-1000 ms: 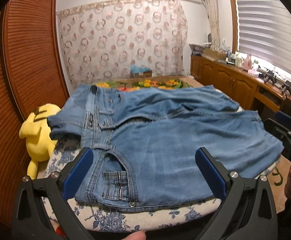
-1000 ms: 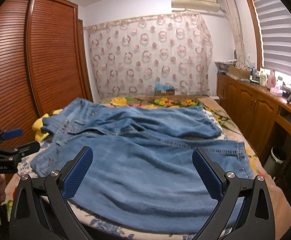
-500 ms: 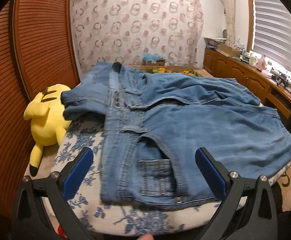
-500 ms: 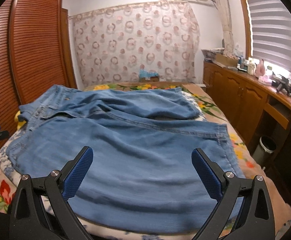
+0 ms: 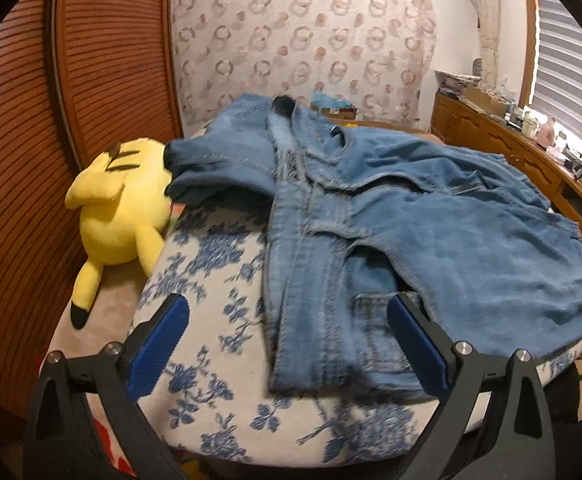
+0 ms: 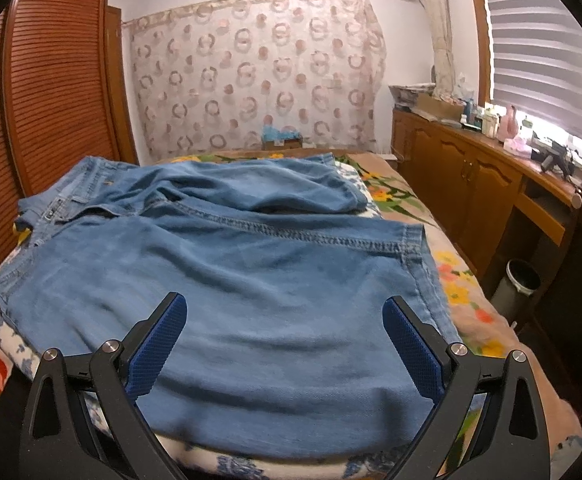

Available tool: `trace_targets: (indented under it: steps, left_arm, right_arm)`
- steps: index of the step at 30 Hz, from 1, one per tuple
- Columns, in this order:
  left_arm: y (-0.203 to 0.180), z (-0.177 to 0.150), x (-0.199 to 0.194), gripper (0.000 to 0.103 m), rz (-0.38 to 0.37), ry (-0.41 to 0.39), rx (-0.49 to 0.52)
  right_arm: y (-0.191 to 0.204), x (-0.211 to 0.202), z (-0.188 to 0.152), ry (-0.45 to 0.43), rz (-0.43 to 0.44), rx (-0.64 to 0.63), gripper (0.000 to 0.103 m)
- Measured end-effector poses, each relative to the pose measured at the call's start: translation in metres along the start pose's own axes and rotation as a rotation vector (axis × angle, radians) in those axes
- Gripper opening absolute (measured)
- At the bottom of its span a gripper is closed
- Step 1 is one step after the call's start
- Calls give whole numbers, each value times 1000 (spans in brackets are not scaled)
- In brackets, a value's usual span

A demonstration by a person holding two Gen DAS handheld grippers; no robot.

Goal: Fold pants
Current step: 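Lower the right tool to a leg hem while the left tool lowers to the waistband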

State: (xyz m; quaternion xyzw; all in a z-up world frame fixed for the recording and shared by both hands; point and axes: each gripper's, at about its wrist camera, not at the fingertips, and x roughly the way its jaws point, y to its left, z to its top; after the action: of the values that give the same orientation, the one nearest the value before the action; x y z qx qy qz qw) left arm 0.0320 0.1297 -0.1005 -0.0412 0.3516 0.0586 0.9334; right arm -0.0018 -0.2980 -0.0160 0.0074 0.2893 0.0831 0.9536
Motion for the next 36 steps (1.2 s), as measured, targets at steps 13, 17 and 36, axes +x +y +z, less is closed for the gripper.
trace_targets:
  steps: [13, 17, 36]
  left_arm:
    - [16, -16, 6, 75, -28, -5, -31]
    - [13, -20, 13, 72, -40, 16, -24]
    - [6, -31, 23, 62, -39, 59, -1]
  right_arm:
    - [-30, 9, -7, 91, -63, -19, 90]
    - [-47, 9, -15, 110, -119, 0, 86]
    - [-82, 22, -34, 168, -122, 87, 50]
